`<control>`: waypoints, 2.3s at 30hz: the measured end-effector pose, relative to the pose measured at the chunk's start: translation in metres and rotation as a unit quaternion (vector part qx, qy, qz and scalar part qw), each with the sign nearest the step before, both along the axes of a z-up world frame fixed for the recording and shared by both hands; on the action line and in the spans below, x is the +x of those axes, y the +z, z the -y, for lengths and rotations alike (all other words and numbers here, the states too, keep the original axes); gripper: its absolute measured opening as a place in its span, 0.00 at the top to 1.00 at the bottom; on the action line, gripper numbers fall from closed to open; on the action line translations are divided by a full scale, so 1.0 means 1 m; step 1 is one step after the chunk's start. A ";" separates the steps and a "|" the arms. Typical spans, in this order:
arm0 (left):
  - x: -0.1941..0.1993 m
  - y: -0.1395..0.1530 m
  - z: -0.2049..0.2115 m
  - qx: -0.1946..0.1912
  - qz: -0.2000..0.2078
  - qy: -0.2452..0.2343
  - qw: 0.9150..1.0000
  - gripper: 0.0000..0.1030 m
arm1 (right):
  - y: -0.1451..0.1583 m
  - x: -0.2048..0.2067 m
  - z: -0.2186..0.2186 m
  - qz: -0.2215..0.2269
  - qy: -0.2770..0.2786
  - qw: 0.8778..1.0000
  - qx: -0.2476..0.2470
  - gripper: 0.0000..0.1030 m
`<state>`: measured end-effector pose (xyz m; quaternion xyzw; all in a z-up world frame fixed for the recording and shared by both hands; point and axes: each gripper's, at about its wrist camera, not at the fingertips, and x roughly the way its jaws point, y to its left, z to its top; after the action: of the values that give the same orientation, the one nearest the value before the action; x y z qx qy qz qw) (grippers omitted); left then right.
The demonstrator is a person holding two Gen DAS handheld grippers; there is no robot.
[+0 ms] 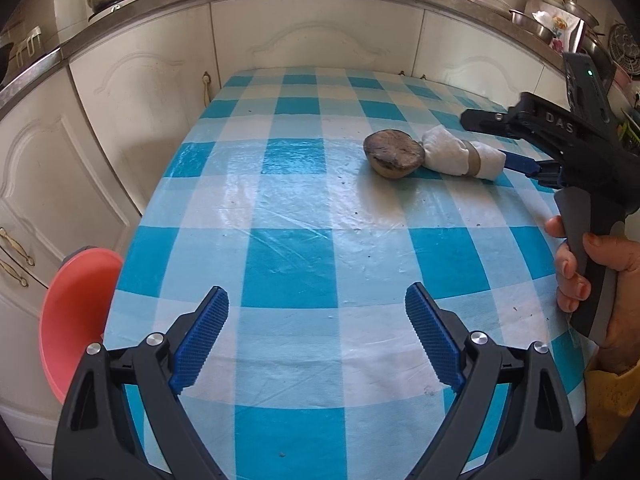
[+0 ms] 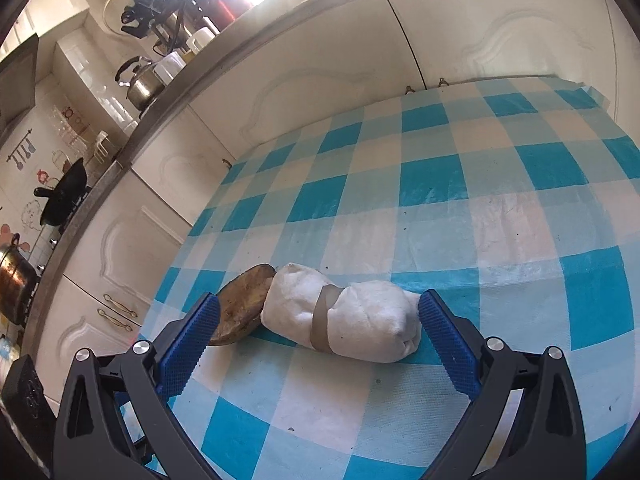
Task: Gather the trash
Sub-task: 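Grasp the potato with the left gripper while the right gripper grasps the white cloth bundle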
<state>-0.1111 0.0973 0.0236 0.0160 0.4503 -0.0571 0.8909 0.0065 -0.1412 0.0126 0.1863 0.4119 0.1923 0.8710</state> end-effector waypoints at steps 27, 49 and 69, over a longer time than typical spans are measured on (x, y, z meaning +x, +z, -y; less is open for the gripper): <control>0.056 0.002 0.050 0.020 0.011 -0.090 0.996 0.12 | -0.012 0.020 -0.029 -0.020 0.008 0.990 -0.137 0.07; 0.137 -0.015 0.066 -0.014 -0.021 -0.105 0.994 0.13 | -0.012 0.023 0.030 -0.018 -0.033 0.999 -0.019 0.24; 0.141 -0.013 0.069 -0.037 -0.012 -0.092 0.995 0.45 | -0.012 0.023 0.030 -0.017 -0.034 0.999 -0.014 0.24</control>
<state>0.0298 0.0281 0.0106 0.0239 0.4556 -0.1550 0.8763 0.0295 -0.1714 0.0003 0.1918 0.4225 0.1535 0.8724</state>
